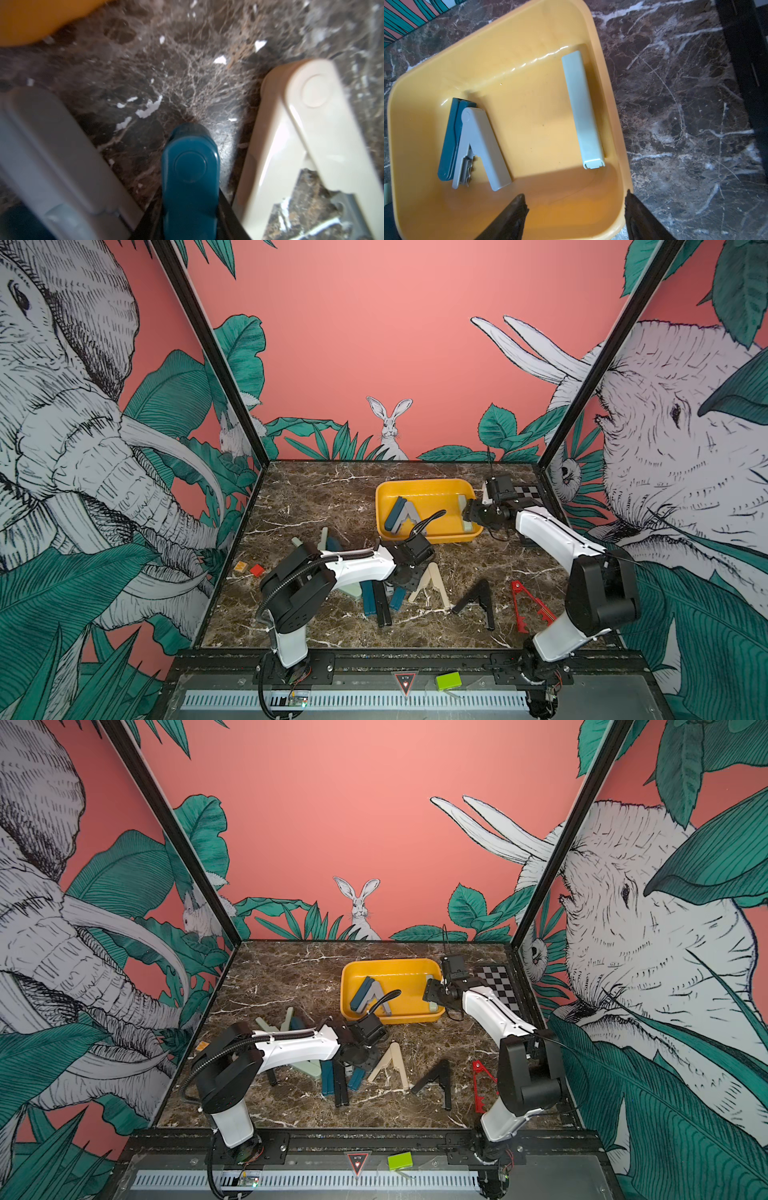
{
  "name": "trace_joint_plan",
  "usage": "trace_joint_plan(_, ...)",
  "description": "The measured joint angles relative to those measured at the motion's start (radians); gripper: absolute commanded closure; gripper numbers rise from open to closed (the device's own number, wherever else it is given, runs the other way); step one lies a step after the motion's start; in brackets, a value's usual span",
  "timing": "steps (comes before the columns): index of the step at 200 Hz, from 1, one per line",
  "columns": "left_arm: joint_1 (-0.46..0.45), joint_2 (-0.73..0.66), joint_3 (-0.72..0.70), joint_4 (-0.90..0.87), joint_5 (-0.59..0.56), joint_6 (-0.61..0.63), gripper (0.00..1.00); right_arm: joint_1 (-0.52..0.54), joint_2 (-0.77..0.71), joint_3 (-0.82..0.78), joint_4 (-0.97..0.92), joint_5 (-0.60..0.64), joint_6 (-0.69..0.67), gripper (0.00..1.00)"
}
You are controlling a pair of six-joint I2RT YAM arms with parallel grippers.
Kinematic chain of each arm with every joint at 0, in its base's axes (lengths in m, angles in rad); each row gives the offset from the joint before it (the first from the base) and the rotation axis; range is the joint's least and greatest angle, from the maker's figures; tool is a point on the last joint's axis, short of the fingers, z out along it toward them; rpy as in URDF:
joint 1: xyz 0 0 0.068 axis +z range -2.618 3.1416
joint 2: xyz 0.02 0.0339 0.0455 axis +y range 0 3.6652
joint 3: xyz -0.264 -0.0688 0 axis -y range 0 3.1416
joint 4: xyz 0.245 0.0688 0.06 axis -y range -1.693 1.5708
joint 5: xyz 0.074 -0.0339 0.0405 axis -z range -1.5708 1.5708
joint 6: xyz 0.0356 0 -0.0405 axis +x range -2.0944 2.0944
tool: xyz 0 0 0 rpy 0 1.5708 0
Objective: Put the pruning pliers into the storage box
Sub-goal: Pick up the pruning pliers from the center of the board.
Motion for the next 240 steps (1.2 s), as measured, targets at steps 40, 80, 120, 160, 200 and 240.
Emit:
trace_joint_plan(40, 0.037, -0.127, 0.136, 0.000, -0.070, 0.055, 0.84, -0.017, -0.042, -0.009, 0.022, 0.000, 0.000, 0.27)
trace_joint_plan(80, 0.119, -0.103, 0.395, 0.048, -0.081, 0.139, 0.85, -0.042, -0.076, -0.050, 0.035, 0.001, -0.001, 0.27)
trace_joint_plan(120, 0.166, 0.164, 0.734, 0.095, -0.038, 0.163, 0.87, -0.087, -0.108, -0.109, 0.051, -0.001, 0.000, 0.27)
trace_joint_plan(160, 0.169, 0.483, 0.982, 0.101, 0.016, 0.135, 0.88, -0.136, -0.151, -0.164, 0.064, -0.007, 0.000, 0.27)
trace_joint_plan(200, 0.175, 0.739, 1.184, 0.061, 0.031, 0.083, 0.88, -0.172, -0.187, -0.187, 0.071, -0.008, -0.003, 0.27)
trace_joint_plan(240, 0.178, 0.851, 1.271, 0.023, 0.037, 0.016, 0.87, -0.204, -0.203, -0.212, 0.075, -0.023, -0.011, 0.27)
